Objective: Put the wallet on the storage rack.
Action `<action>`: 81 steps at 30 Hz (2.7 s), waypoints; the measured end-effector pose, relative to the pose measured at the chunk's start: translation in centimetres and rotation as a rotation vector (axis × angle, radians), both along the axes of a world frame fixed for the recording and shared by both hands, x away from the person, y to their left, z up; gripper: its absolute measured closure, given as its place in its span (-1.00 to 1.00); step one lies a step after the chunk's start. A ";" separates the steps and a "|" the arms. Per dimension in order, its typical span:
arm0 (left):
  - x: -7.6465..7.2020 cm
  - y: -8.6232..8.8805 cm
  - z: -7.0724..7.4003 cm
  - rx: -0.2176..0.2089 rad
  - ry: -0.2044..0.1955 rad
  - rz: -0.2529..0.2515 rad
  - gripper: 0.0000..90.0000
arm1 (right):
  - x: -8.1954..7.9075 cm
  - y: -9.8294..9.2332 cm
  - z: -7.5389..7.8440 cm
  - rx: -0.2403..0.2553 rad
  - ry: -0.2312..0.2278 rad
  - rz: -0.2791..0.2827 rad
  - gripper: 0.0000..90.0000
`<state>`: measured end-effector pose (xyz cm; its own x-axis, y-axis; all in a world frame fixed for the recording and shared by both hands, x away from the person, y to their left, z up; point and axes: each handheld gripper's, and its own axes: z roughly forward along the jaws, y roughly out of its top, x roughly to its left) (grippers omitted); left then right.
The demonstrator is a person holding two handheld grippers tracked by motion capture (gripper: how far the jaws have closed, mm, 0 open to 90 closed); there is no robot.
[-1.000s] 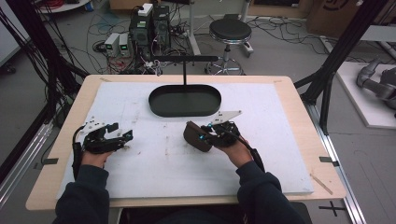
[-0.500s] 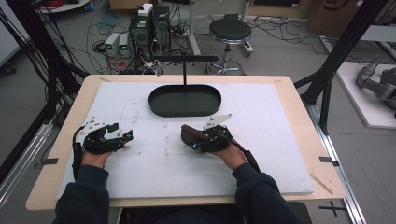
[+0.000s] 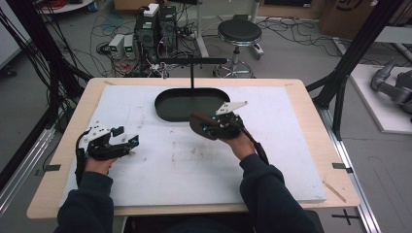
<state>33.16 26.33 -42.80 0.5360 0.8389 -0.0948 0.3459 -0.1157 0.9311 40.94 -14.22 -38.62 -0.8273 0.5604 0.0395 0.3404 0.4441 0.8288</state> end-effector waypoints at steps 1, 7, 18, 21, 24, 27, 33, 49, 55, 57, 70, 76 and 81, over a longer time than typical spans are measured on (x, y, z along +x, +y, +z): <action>0.0 0.0 0.0 -0.001 0.001 0.000 -0.44 | 0.7 0.0 0.4 0.009 0.004 -0.009 0.44; 0.0 0.1 0.0 -0.006 -0.002 0.003 -0.44 | 4.9 0.9 1.8 0.046 -0.001 -0.078 0.43; 0.0 0.1 0.0 -0.009 -0.004 -0.002 -0.44 | 9.9 3.0 0.0 0.021 0.031 -0.189 0.43; 0.0 0.1 0.0 -0.008 -0.005 -0.003 -0.44 | 10.9 3.9 -1.3 0.025 0.078 -0.202 0.43; 0.1 0.1 0.0 -0.010 -0.004 -0.001 -0.44 | 11.2 4.2 -1.9 0.062 0.107 -0.214 0.43; 0.0 0.0 0.0 -0.009 -0.004 -0.003 -0.44 | 11.8 4.3 -3.3 0.106 0.176 -0.248 0.41; 0.0 0.1 0.0 -0.012 -0.002 -0.004 -0.44 | 12.1 3.5 -3.5 0.096 0.187 -0.297 0.17; 0.0 0.0 0.0 -0.041 0.013 -0.005 -0.44 | 9.8 -1.6 0.2 0.021 0.095 -0.312 -0.08; 0.2 0.2 0.0 -0.058 0.015 0.048 -0.59 | 6.3 -5.7 1.4 0.005 0.093 -0.182 -0.33; 0.2 0.2 0.0 -0.070 0.011 0.055 -0.59 | 4.9 -7.3 1.8 -0.014 0.085 -0.197 -0.46; 0.4 0.0 0.5 -0.069 -0.039 0.070 -0.59 | -3.1 -15.0 -1.2 -0.036 -0.115 -0.328 -0.54; 0.3 0.0 0.6 -0.060 -0.045 0.065 -0.59 | -3.8 -16.1 -2.1 -0.020 -0.089 -0.347 -0.54; 0.2 -0.2 0.7 -0.045 -0.049 0.061 -0.59 | -4.0 -15.8 -2.0 -0.025 -0.107 -0.339 -0.54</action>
